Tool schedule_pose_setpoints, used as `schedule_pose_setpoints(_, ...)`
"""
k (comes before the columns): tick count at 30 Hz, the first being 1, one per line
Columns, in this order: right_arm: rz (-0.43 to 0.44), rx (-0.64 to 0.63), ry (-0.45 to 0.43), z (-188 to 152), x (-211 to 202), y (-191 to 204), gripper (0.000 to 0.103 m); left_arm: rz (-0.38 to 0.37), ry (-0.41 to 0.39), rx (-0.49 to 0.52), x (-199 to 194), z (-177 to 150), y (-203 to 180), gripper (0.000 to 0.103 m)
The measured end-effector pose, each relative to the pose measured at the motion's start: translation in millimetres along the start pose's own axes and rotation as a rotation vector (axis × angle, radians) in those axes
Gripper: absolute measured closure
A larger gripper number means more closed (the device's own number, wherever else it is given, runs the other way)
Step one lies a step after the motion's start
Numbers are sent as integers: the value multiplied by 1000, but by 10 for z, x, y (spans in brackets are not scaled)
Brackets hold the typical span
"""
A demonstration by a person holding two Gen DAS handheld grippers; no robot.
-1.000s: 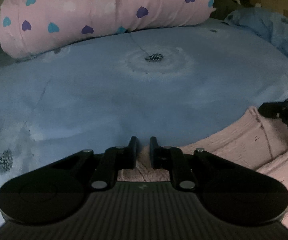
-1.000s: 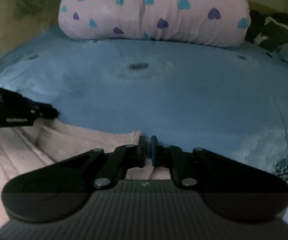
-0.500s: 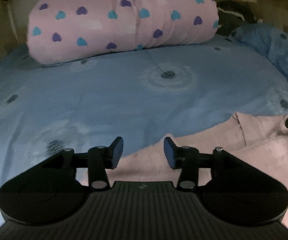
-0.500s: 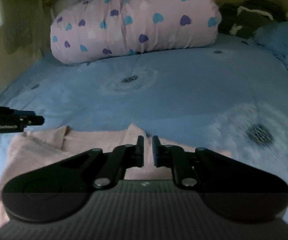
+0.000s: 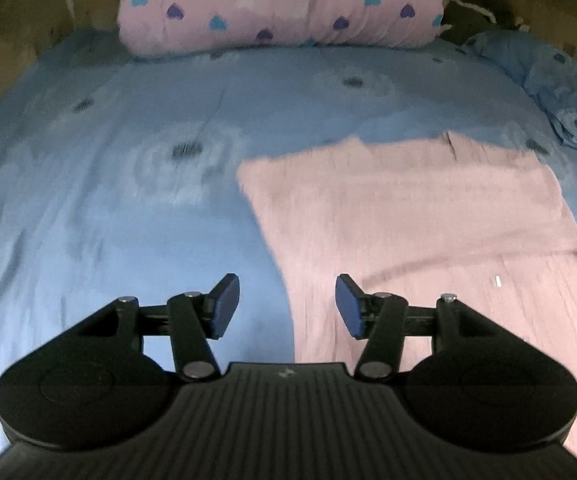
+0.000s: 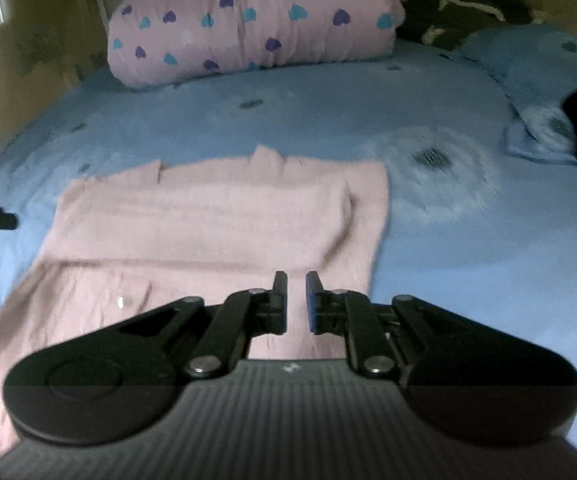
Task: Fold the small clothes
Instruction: 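Move both open tools to the ribbed hem of the cardigan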
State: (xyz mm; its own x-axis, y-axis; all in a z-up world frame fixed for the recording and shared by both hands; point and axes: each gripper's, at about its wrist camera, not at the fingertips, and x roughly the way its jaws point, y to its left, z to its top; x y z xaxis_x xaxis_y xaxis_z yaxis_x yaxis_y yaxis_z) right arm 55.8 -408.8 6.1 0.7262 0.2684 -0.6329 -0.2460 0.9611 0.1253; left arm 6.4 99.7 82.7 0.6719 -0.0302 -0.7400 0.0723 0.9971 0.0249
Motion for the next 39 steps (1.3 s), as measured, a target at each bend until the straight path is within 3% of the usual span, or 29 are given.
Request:
schedule_pose_setpoints(4, -39, 19, 12, -235, -195, 47, 89, -13, 40, -48, -218, -365, -4, 43)
schedule_pose_setpoints(13, -50, -12, 74, -735, -531, 163, 89, 44, 43, 9, -629, -889, -253, 40)
schedule_pose_setpoints(17, -48, -3, 90, -899, -600, 187, 89, 38, 37, -10, -697, -992, -297, 39)
schedule_pose_setpoints(22, -28, 62, 44, -994, -735, 277, 88, 10, 48, -90, -752, -1091, -335, 39)
schedule_pose_setpoints(27, -24, 27, 31, -1126, -831, 476, 88, 66, 17, -82, -889, -1210, -384, 39)
schedule_pose_setpoints(34, -112, -79, 41, -1261, -950, 546, 90, 131, 30, -85, -985, -1376, -284, 38)
schedule_pose_setpoints(39, -166, 44, 57, -1269, -1069, 278, 88, 105, 42, -107, -1000, -1508, -284, 38)
